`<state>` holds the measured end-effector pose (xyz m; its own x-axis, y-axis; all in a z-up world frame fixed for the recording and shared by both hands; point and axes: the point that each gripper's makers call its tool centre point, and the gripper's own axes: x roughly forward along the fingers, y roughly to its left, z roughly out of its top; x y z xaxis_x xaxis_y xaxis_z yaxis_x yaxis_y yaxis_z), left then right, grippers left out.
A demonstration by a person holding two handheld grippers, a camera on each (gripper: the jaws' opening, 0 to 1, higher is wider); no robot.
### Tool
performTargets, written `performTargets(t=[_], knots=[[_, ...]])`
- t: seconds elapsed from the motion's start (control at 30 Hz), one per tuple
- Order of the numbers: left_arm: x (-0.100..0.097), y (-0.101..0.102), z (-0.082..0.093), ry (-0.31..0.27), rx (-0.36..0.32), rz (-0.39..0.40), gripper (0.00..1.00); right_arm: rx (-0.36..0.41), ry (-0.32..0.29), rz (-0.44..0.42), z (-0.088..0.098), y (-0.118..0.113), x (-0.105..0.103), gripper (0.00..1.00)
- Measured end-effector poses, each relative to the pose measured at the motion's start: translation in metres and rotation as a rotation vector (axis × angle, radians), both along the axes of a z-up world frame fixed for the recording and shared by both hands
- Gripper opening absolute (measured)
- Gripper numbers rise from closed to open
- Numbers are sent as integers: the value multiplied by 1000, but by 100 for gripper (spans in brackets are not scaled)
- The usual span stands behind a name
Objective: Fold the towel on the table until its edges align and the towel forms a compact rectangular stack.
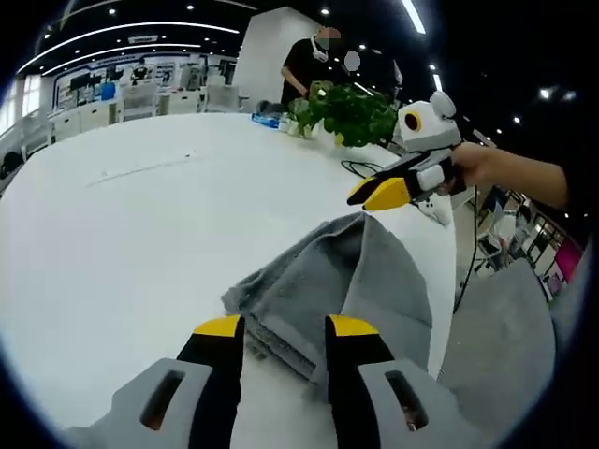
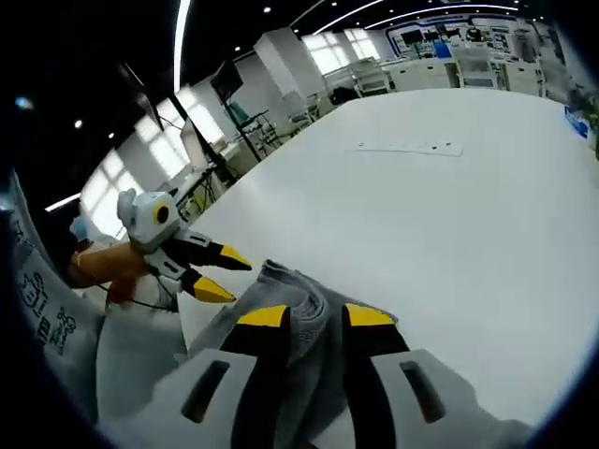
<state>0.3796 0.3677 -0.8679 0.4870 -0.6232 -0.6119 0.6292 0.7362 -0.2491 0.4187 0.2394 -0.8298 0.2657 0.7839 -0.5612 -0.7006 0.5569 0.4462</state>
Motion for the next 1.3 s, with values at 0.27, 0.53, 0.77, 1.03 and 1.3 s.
performTargets(t=[0.27, 0.53, 0.77, 1.03, 1.3], knots=[[-36, 2, -10, 121, -67, -2, 35, -28, 12, 19, -7, 0, -17, 22], [-48, 2, -20, 221, -131, 33, 23, -27, 41, -17, -15, 1, -16, 17], [-45, 5, -16, 239, -165, 84, 10, -35, 77, -42, -22, 1, -13, 9], [-34, 3, 12, 149, -158, 73, 2, -65, 92, -105, -23, -8, -7, 8], [-3, -1, 37, -12, -81, 12, 1, -62, 105, -166, -21, -15, 0, 6]])
